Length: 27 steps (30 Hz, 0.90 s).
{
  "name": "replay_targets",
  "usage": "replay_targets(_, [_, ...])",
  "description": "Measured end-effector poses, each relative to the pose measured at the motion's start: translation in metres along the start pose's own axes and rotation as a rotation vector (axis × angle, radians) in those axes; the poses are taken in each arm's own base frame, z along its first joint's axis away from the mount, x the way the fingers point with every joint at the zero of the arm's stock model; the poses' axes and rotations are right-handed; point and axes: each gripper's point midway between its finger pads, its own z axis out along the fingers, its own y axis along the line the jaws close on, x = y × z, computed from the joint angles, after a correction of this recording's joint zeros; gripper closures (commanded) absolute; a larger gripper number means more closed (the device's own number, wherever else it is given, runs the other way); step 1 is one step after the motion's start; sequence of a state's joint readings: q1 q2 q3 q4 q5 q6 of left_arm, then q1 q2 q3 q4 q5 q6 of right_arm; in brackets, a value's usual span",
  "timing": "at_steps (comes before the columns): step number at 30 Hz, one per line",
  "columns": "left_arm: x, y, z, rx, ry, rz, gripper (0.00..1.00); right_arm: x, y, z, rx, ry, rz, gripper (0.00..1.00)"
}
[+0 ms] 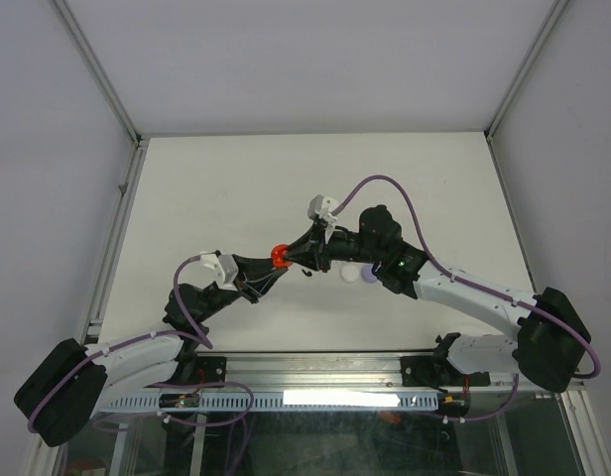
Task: Insert the wireless bluetooth earbuds into the charging case
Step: Place the earbud in the charging case.
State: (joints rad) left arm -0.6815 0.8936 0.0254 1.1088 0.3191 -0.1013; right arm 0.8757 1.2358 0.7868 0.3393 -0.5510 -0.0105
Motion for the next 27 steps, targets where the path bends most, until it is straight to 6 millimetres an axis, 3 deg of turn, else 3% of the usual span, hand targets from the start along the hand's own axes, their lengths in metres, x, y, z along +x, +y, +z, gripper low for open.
replay_targets(15, [0.002,0.002,-0.001,-0.025,0.009,-0.029,1.00,0.006,0.002,-0.001,-0.027,0.022,-0.057,0.85])
replay_targets(24, [0.008,0.003,-0.003,-0.031,0.026,-0.039,1.00,0.017,0.003,-0.003,-0.043,0.062,-0.082,0.73])
replay_targets(27, [0.008,0.003,-0.003,-0.033,0.026,-0.038,1.00,0.023,0.005,-0.003,-0.059,0.087,-0.073,0.62])
